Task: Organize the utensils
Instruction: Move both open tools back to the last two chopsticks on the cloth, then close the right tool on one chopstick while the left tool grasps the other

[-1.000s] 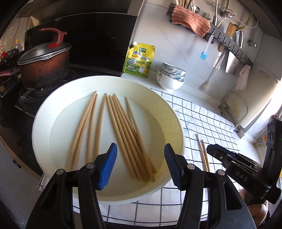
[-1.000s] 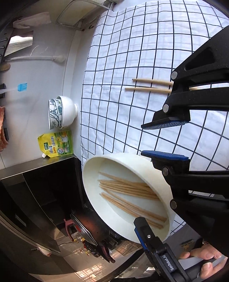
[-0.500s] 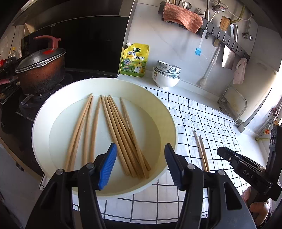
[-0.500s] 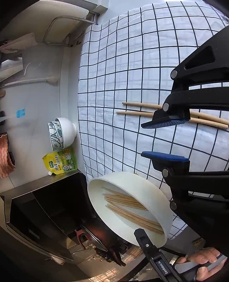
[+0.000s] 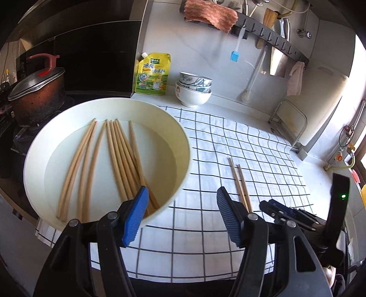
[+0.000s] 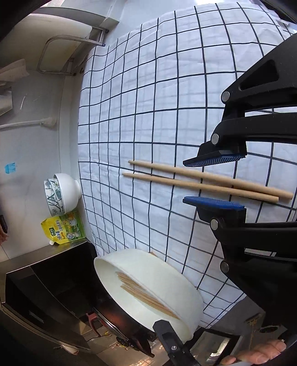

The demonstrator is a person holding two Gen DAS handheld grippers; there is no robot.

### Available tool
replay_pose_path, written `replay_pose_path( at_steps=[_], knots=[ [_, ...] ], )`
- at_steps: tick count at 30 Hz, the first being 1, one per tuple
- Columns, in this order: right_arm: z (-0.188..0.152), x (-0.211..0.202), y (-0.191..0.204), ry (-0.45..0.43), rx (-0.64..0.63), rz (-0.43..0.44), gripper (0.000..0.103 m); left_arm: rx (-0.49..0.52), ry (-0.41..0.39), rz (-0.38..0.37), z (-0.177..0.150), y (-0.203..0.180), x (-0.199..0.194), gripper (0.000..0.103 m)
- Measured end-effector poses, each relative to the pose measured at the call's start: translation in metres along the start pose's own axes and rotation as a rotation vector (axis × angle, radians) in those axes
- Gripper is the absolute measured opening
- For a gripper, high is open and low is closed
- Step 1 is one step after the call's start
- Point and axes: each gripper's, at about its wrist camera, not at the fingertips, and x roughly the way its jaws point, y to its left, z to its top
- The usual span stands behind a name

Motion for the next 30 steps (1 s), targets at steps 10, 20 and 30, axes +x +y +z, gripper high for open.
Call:
replay_pose_path(
  at_steps=[10, 20, 30],
  knots=[
    [-0.017, 0.014, -0.009, 0.032, 0.009, -0.037, 0.026, 0.033, 0.039, -0.029, -0.015, -0.023, 0.008, 0.063],
    [-0.022, 0.022, 0.002, 0.055, -0.044, -0.067, 0.026, 0.034, 0.054, -0.023, -0.018, -0.025, 0.013, 0.063],
    [-0.023, 0.022, 0.005, 0.046, -0.097, -0.087, 0.007, 0.048, 0.076, -0.027, -0.022, -0.035, 0.019, 0.066]
  ],
)
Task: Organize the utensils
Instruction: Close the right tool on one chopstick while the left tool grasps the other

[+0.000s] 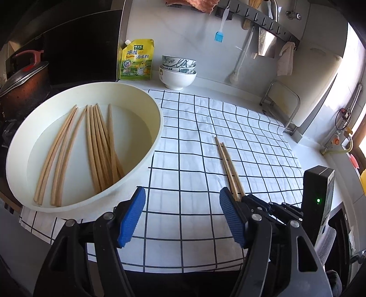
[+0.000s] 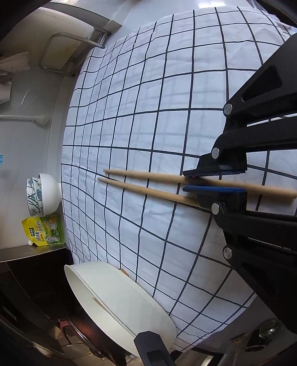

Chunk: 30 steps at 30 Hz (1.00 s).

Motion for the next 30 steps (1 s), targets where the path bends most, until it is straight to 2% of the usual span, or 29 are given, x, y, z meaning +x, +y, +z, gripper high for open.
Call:
replay_pose_path(
  at_steps=[6, 11, 15, 17, 22, 30],
  knots=[
    [0.001, -0.002, -0.014, 0.008, -0.017, 0.007, 0.007, 0.037, 0.024, -0.005, -0.005, -0.020, 0.011, 0.066],
    [0.003, -0.004, -0.040, 0.009, 0.018, 0.008, 0.007, 0.047, 0.066, -0.009, -0.009, -0.035, 0.030, 0.066],
    [0.001, -0.006, -0.066, 0.003, 0.066, 0.012, 0.007, 0.069, 0.068, -0.003, -0.010, -0.051, 0.041, 0.069],
    [0.000, -0.008, -0.078, -0.001, 0.096, 0.015, 0.007, 0.077, 0.060, 0.008, -0.009, -0.057, 0.046, 0.073],
    [-0.003, -0.011, -0.096, 0.000, 0.137, 0.026, 0.007, 0.084, 0.079, 0.047, -0.008, -0.068, 0.069, 0.074],
    [-0.004, -0.011, -0.102, -0.001, 0.152, 0.052, 0.007, 0.068, 0.106, 0.102, -0.008, -0.076, 0.099, 0.075]
  ],
)
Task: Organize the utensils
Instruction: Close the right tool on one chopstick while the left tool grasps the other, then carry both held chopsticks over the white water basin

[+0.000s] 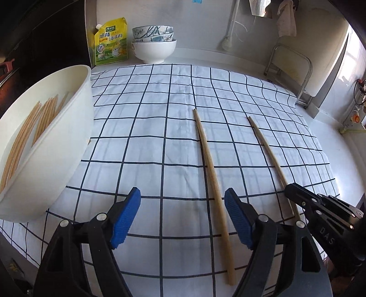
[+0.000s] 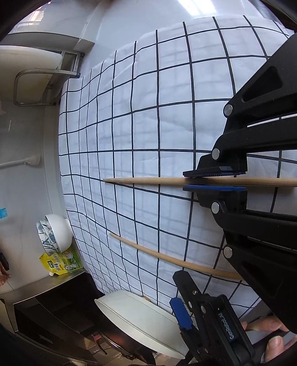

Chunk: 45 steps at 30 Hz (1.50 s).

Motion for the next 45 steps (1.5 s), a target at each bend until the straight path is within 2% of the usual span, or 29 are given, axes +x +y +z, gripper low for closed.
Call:
replay_pose_path(
  at_steps=[2, 3, 10, 14, 18, 21, 23, 24, 26, 28, 29, 38, 45],
  knots=[
    [0.000, -0.001, -0.001, -0.001, -0.001, 0.004, 0.008, 0.003, 0.003, 0.007, 0.001, -0.003, 0.004, 0.075],
    [0.000, -0.001, -0.001, -0.001, 0.001, 0.005, 0.013, 0.004, 0.002, 0.011, 0.001, -0.005, 0.006, 0.076],
    [0.000, 0.001, 0.001, -0.009, -0.020, -0.010, 0.014, -0.003, -0.006, 0.033, 0.004, -0.005, 0.012, 0.079],
    [0.002, 0.001, 0.000, -0.019, -0.023, -0.029, 0.024, 0.003, -0.003, 0.051, 0.003, -0.007, 0.017, 0.081],
    [0.002, 0.003, 0.003, -0.021, -0.048, -0.044, 0.026, 0.022, -0.005, 0.076, 0.003, -0.012, 0.019, 0.081],
    [0.002, 0.004, 0.005, -0.027, -0.058, -0.057, 0.026, 0.043, -0.023, 0.083, 0.002, -0.015, 0.018, 0.068],
    [0.002, 0.005, 0.007, -0.031, -0.075, -0.074, 0.026, 0.059, -0.025, 0.067, 0.002, -0.019, 0.016, 0.049],
    [0.001, 0.006, 0.010, -0.033, -0.091, -0.089, 0.026, 0.068, -0.025, 0.060, 0.001, -0.022, 0.015, 0.045],
    [0.000, 0.007, 0.015, -0.034, -0.127, -0.120, 0.026, 0.089, -0.026, 0.047, 0.000, -0.027, 0.013, 0.024],
    [0.000, 0.007, 0.018, -0.034, -0.140, -0.116, 0.019, 0.110, -0.023, 0.031, -0.003, -0.031, 0.012, 0.011],
    [0.000, 0.007, 0.017, -0.034, -0.138, -0.109, 0.006, 0.115, -0.021, 0.026, -0.003, -0.033, 0.011, 0.008],
    [0.002, -0.005, 0.004, -0.059, -0.037, -0.041, 0.006, 0.066, 0.006, -0.052, -0.004, -0.018, 0.000, 0.007],
    [0.011, -0.024, 0.021, -0.106, -0.016, 0.008, 0.006, 0.033, -0.066, -0.105, 0.015, 0.001, -0.038, 0.007]
  ],
)
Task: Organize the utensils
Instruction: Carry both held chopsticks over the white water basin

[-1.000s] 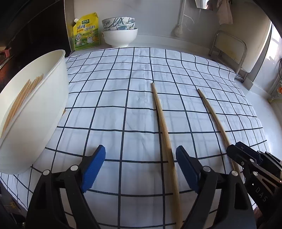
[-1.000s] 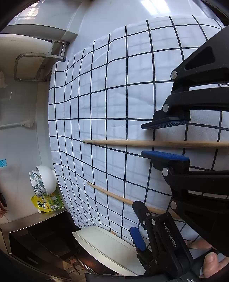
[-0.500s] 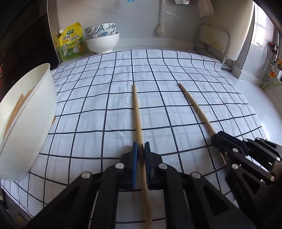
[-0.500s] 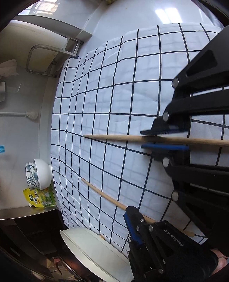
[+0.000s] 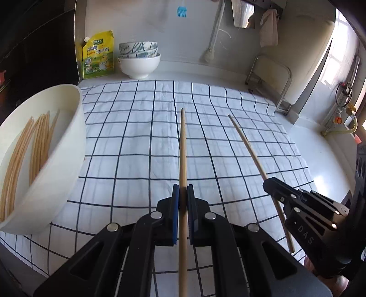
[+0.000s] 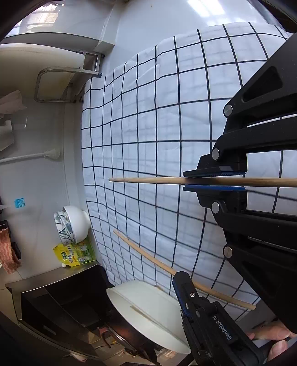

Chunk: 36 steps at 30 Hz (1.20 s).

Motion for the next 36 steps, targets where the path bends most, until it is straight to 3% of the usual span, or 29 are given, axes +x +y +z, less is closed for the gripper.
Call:
replay_pose_path(
  at_steps=[7, 15, 24, 30, 36],
  knots=[
    [0.031, -0.008, 0.048, -0.034, -0.022, 0.079, 0.006, -0.025, -0.119, -0.013, 0.030, 0.038, -0.051, 0.007],
    [0.071, 0.004, 0.143, -0.053, -0.132, 0.203, 0.006, -0.124, -0.211, 0.075, 0.040, 0.128, -0.093, 0.007],
    [0.088, 0.051, 0.246, 0.034, -0.247, 0.299, 0.006, -0.241, -0.194, 0.197, 0.030, 0.230, -0.092, 0.007],
    [0.088, 0.081, 0.284, 0.099, -0.283, 0.318, 0.006, -0.267, -0.172, 0.222, 0.028, 0.260, -0.084, 0.008],
    [0.085, 0.099, 0.294, 0.131, -0.288, 0.300, 0.006, -0.276, -0.138, 0.219, 0.028, 0.272, -0.073, 0.008]
  ],
)
